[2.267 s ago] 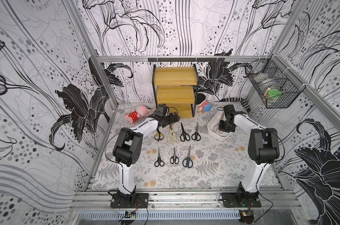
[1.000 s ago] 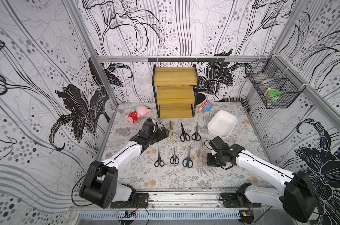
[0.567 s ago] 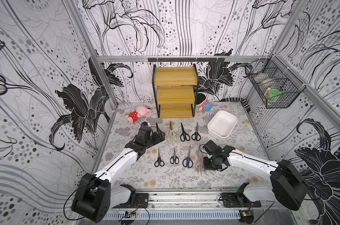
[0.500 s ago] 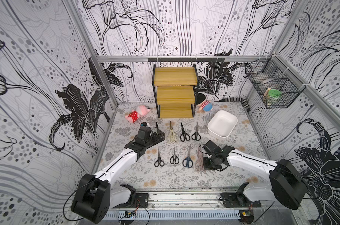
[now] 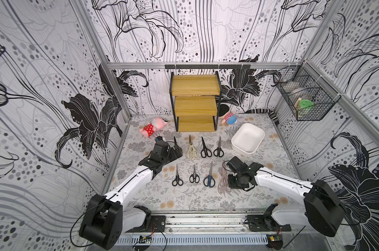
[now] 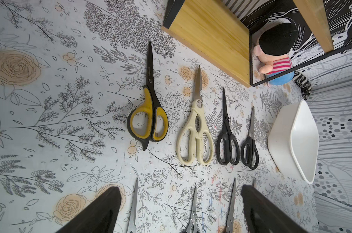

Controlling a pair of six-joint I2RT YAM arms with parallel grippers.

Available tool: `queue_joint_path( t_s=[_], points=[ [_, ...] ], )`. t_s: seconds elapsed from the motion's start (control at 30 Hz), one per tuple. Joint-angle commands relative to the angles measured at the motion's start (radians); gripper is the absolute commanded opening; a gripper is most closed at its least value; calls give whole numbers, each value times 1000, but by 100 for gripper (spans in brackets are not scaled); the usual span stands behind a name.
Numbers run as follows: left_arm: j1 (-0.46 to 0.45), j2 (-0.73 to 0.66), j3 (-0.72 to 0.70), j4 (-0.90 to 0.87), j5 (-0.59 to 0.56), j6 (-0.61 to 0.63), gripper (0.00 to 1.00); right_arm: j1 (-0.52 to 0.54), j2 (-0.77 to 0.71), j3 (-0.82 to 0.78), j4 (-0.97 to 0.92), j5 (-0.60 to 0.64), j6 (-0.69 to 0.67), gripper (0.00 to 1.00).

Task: Take the scissors out of the storage box
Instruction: Place the scissors at the center of the board, then reset both arms

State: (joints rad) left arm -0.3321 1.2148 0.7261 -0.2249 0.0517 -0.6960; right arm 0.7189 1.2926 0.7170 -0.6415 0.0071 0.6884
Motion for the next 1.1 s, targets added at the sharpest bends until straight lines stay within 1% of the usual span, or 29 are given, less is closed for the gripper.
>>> queue_joint_path(
  t_s=[0.0, 0.07, 0.1, 0.2, 0.23, 0.3, 0.37, 0.4, 0.47, 0.57, 0.67, 0.77, 0.8, 0.87, 0.9, 0.93, 0.97, 1.0, 1.07],
  points=[
    [29, -1, 51, -8, -78, 76, 98, 4, -68, 87, -54, 141, -27, 32],
    [76, -8, 55, 2, -98, 110, 98, -6, -87, 128, -50, 261, -72, 33],
    [102, -10, 52, 12, -98, 123, 98, -17, -91, 143, -41, 317, -95, 36],
    [204, -1, 36, 68, -94, 162, 98, -102, -96, 147, 72, 454, -225, 36],
    [240, 9, 28, 94, -92, 177, 98, -145, -99, 132, 130, 492, -262, 36],
    [301, 26, 5, 152, -117, 216, 98, -264, -104, 87, 273, 504, -319, 35],
    [333, 36, -40, 245, -187, 284, 97, -352, -120, -7, 498, 529, -392, 34],
    [339, 37, -69, 294, -216, 310, 97, -378, -126, -49, 599, 542, -423, 34],
    [347, 40, -141, 456, -257, 363, 97, -427, -125, -129, 814, 567, -494, 34],
    [353, 74, -217, 644, -292, 398, 98, -514, -72, -189, 978, 526, -537, 33],
    [358, 146, -238, 739, -276, 438, 98, -529, 6, -236, 1129, 524, -615, 33],
    [358, 215, -262, 858, -245, 488, 98, -529, 61, -295, 1289, 553, -656, 33],
    [358, 224, -251, 856, -248, 488, 98, -531, 77, -316, 1343, 557, -662, 33],
    [357, 245, -263, 951, -266, 500, 98, -531, 117, -359, 1481, 569, -690, 34],
    [360, 257, -264, 980, -247, 479, 98, -530, 122, -351, 1469, 573, -701, 34],
    [358, 280, -255, 989, -214, 506, 98, -530, 135, -368, 1542, 584, -744, 34],
    [345, 292, -232, 955, -201, 522, 98, -533, 152, -391, 1645, 586, -766, 35],
    [333, 305, -224, 958, -207, 539, 98, -544, 160, -383, 1602, 578, -728, 35],
    [306, 308, -226, 969, -214, 569, 98, -552, 196, -403, 1691, 560, -749, 35]
  ],
)
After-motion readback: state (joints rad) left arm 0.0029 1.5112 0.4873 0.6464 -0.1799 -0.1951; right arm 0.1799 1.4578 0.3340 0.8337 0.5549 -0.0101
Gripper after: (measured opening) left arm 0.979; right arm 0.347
